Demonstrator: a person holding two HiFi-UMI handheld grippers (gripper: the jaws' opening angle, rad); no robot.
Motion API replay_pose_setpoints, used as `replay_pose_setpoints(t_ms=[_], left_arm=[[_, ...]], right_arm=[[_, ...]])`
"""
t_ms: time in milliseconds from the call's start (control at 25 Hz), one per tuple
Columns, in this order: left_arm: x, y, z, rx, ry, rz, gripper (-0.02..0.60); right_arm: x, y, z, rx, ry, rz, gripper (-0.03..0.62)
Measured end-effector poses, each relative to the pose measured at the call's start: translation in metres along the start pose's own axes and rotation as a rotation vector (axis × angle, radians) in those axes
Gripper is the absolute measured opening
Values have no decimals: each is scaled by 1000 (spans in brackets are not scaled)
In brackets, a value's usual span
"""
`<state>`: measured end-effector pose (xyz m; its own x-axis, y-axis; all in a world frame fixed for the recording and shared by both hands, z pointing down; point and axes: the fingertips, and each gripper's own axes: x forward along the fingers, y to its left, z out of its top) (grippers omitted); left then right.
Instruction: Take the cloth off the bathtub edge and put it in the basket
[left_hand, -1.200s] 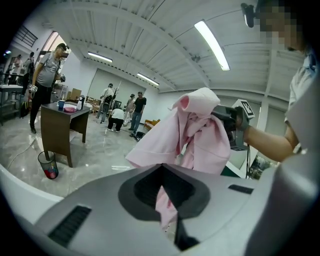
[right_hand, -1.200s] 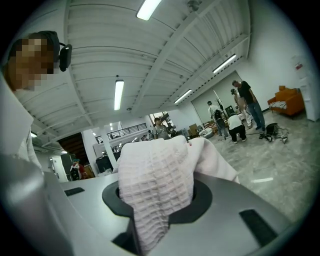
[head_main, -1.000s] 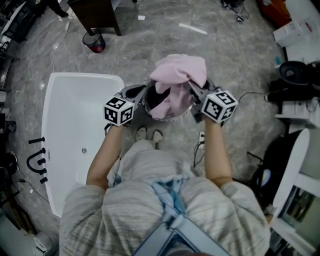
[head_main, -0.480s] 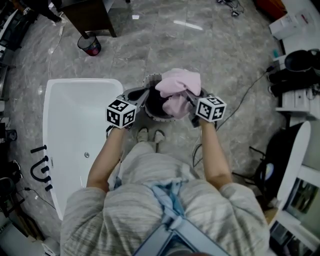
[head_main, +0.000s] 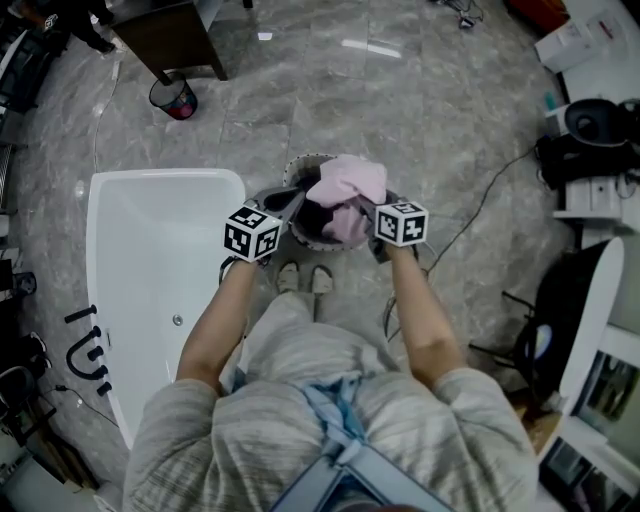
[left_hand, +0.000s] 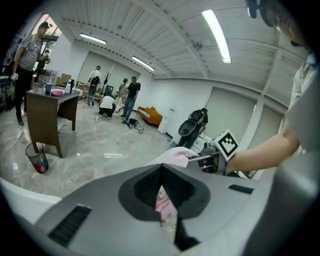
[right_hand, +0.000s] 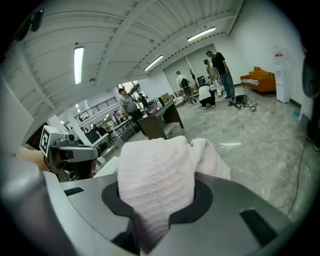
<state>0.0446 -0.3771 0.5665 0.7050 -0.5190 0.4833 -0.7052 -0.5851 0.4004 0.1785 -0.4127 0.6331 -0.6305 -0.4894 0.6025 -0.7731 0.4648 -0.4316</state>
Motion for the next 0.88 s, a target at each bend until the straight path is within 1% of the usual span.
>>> replay_pose_setpoints(t_ms=[160,360,680,880], left_arm=[[13,8,-8,-21,5,-2,2],[19,14,-7,-40,6,-4,2],[25,16,-10,-46,12,-10,2],[30,12,-13,-49,24,-20,2]], right_arm=[[18,-11,-20,8,56,-19,129],[31,-23,-37,25,115,-45,129],[36,-37,-64,30,204,-78,129],[34,-51,-80,71,241,-101,129]])
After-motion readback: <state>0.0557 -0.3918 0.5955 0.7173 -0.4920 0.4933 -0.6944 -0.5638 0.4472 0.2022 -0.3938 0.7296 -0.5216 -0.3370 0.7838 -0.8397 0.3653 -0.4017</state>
